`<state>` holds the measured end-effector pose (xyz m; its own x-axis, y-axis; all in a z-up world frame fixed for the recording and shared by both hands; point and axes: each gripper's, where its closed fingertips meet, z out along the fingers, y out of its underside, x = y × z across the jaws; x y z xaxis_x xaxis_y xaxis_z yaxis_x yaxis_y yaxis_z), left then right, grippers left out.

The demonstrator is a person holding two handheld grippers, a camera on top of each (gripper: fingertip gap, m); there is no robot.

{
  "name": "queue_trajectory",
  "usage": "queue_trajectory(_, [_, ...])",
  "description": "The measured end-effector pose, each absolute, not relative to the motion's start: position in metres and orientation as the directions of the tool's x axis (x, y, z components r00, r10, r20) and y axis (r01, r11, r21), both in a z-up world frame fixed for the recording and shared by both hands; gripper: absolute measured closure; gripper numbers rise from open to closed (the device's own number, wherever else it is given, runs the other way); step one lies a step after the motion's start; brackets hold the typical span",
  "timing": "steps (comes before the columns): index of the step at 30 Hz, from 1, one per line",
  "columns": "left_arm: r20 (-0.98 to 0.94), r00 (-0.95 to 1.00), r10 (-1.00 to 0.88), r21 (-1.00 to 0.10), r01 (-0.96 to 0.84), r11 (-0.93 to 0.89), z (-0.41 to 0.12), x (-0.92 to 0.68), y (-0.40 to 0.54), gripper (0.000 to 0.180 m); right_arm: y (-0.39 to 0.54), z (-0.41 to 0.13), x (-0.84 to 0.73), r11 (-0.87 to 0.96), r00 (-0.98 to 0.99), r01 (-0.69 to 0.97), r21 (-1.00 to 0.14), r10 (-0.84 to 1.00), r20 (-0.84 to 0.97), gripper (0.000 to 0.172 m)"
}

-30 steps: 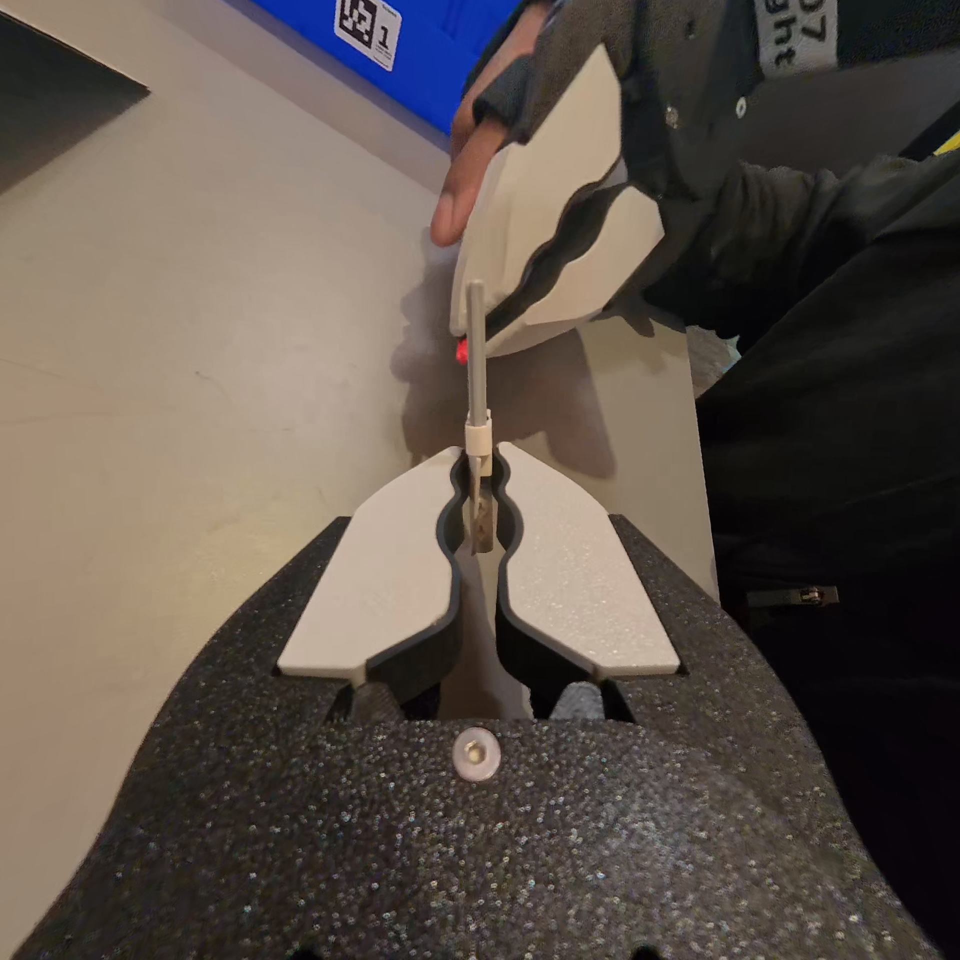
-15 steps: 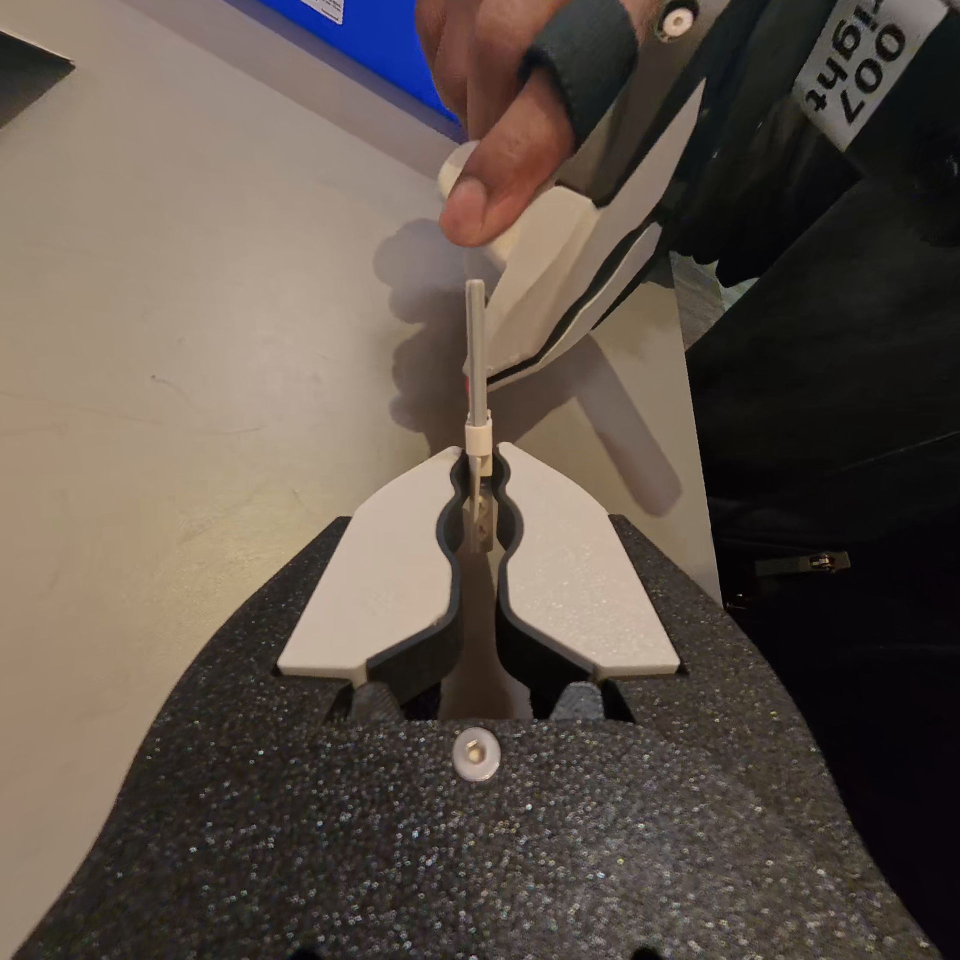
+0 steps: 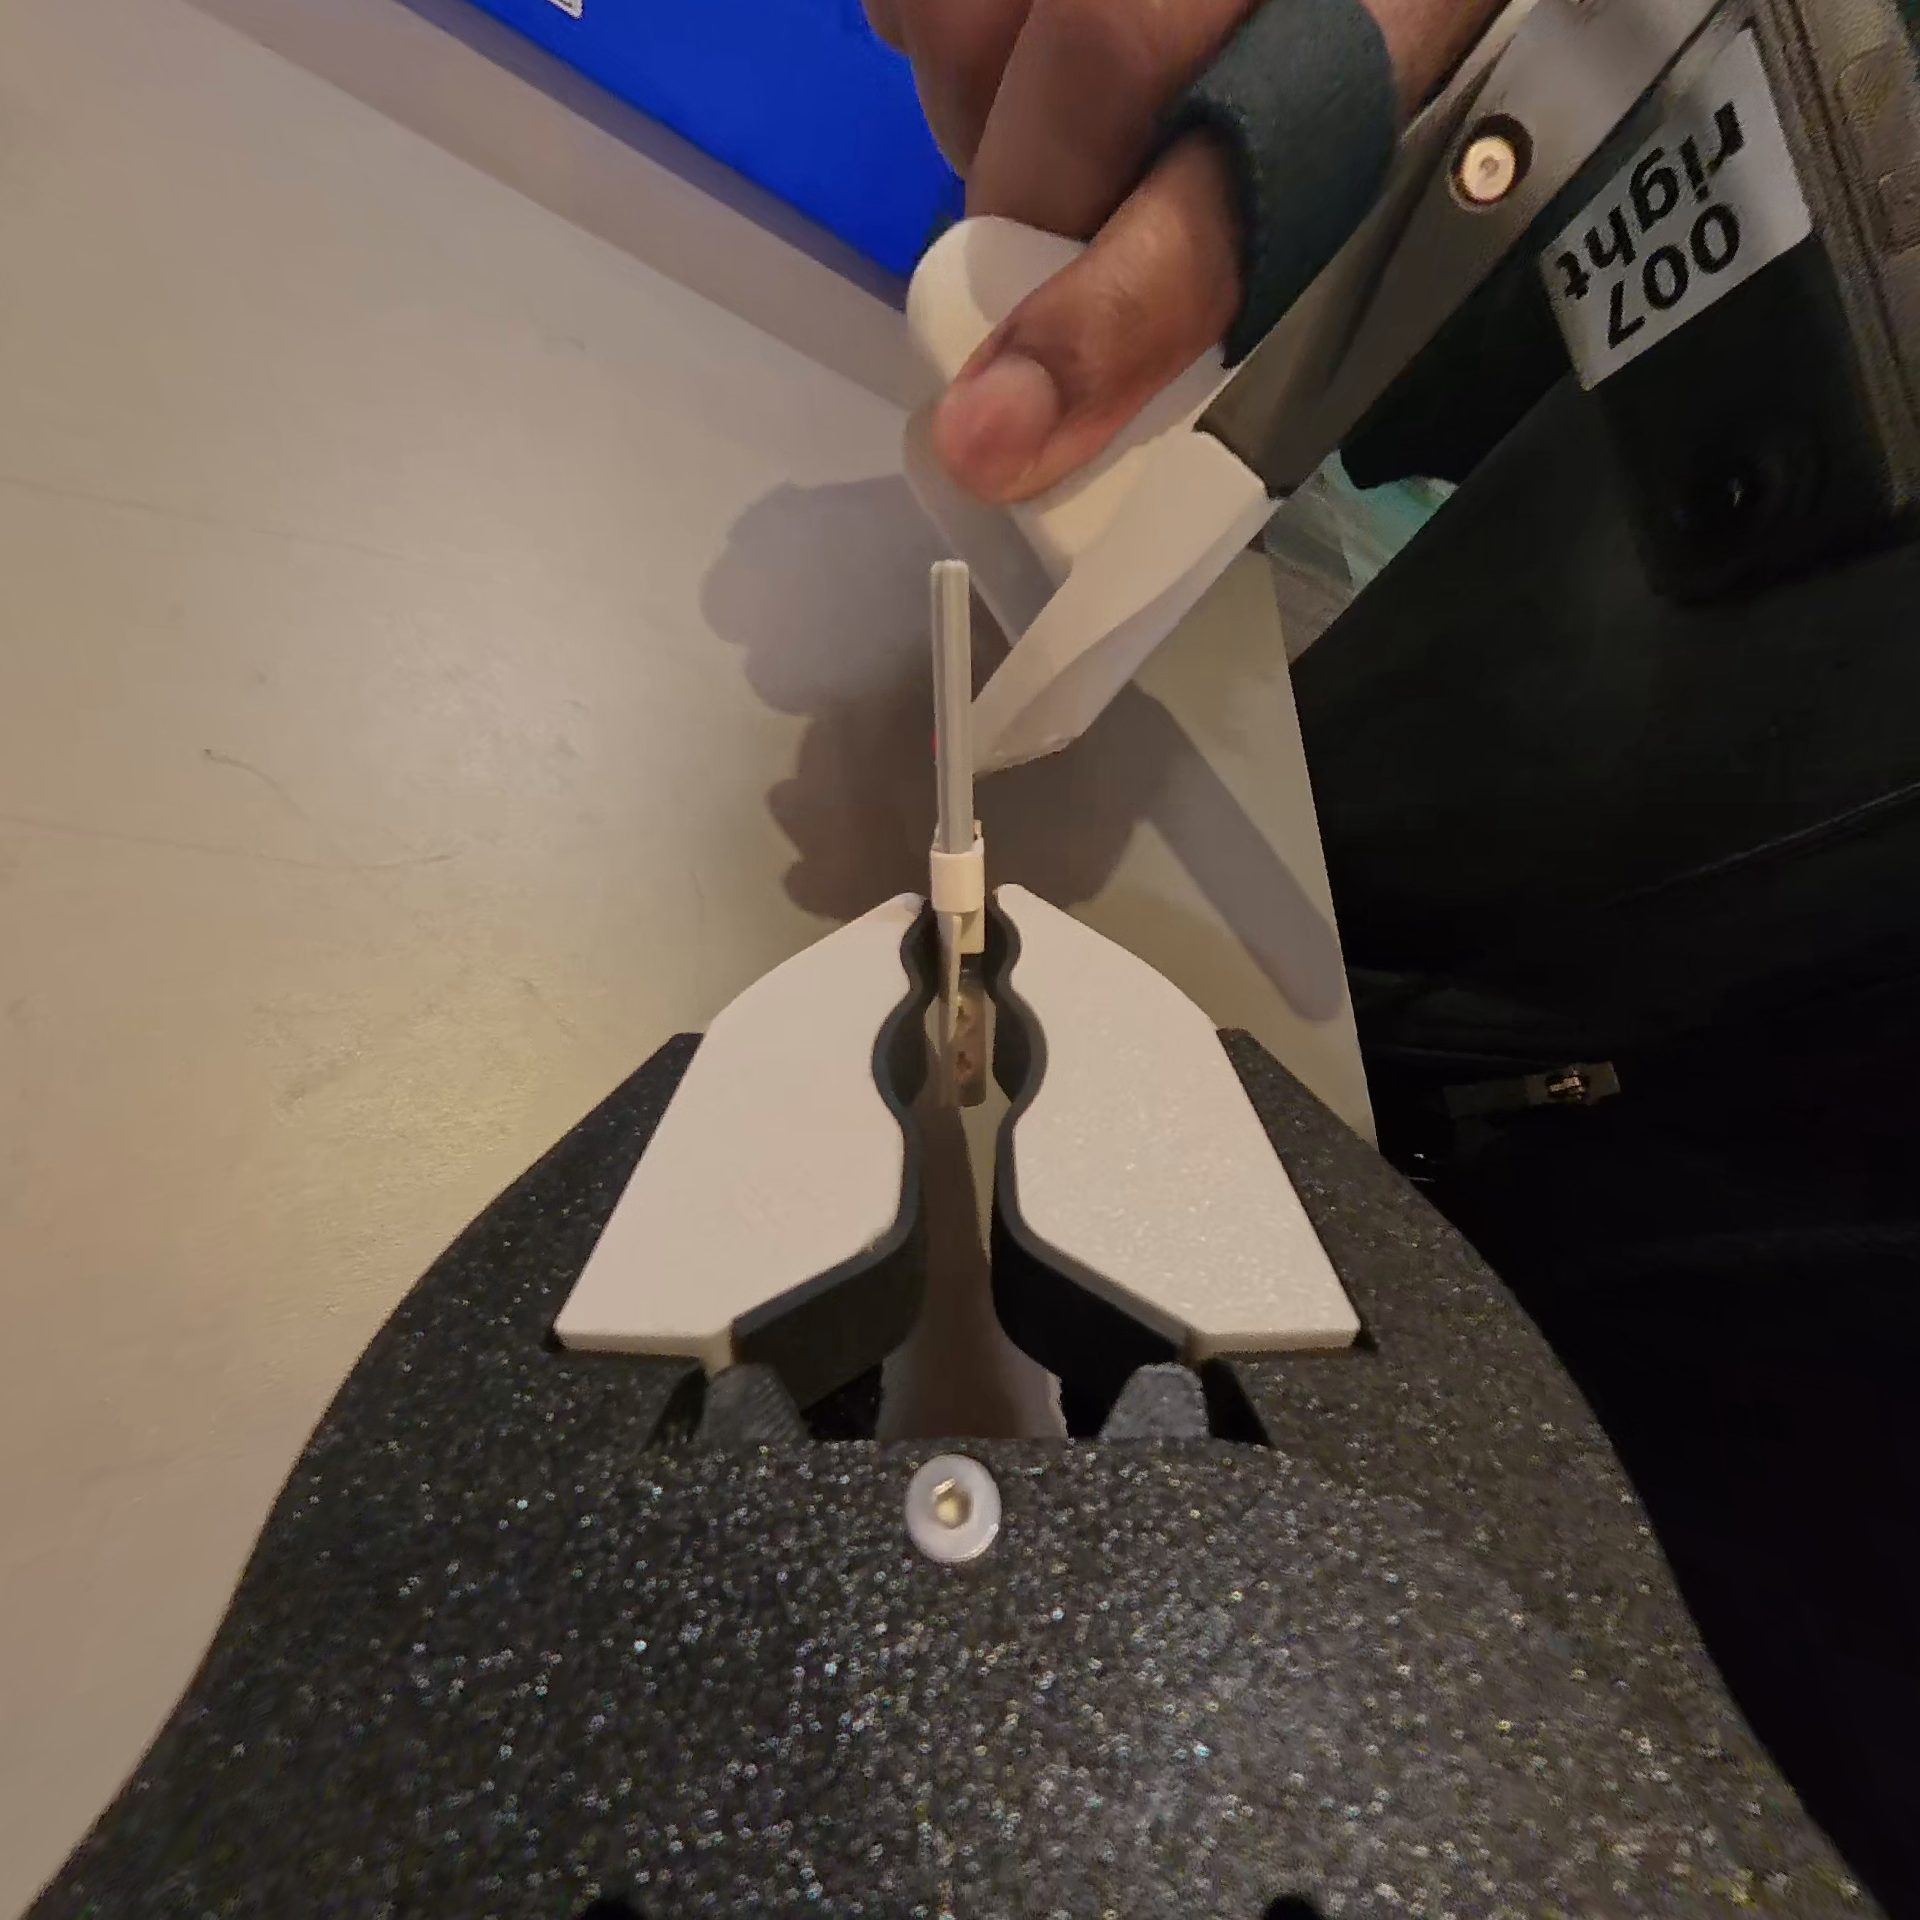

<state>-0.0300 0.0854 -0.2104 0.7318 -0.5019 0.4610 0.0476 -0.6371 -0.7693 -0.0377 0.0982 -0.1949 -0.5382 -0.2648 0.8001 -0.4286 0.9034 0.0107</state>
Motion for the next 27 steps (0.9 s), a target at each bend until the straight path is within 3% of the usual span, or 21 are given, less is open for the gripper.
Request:
queue_trajectory(9, [0.482, 0.678, -0.556, -0.757, 0.003, -0.653, -0.211, -0.020, 0.076, 0.173, 0.090, -0.198, -0.031, 0.839, -0.463, -0.528, 0.132, -0.415, 0.784, 0.169])
queue_trajectory(17, [0.531, 0.679, -0.507, -0.743, 0.086, -0.663, -0.207, -0.028, 0.078, 0.173, 0.090, -0.195, -0.043, 0.864, -0.360, -0.474, 0.170, -0.366, 0.858, 0.170])
queue_trajectory(22, [0.530, 0.702, -0.476, -0.746, 0.119, -0.656, -0.206, -0.035, 0.081, 0.173, 0.093, -0.195, -0.048, 0.914, -0.378, -0.406, 0.020, -0.188, 0.907, 0.170])
queue_trajectory(27, [0.513, 0.757, -0.406, -0.722, 0.124, -0.681, -0.215, -0.042, 0.087, 0.173, 0.097, -0.198, -0.052, 0.906, -0.471, -0.309, -0.289, 0.118, 0.874, 0.170])
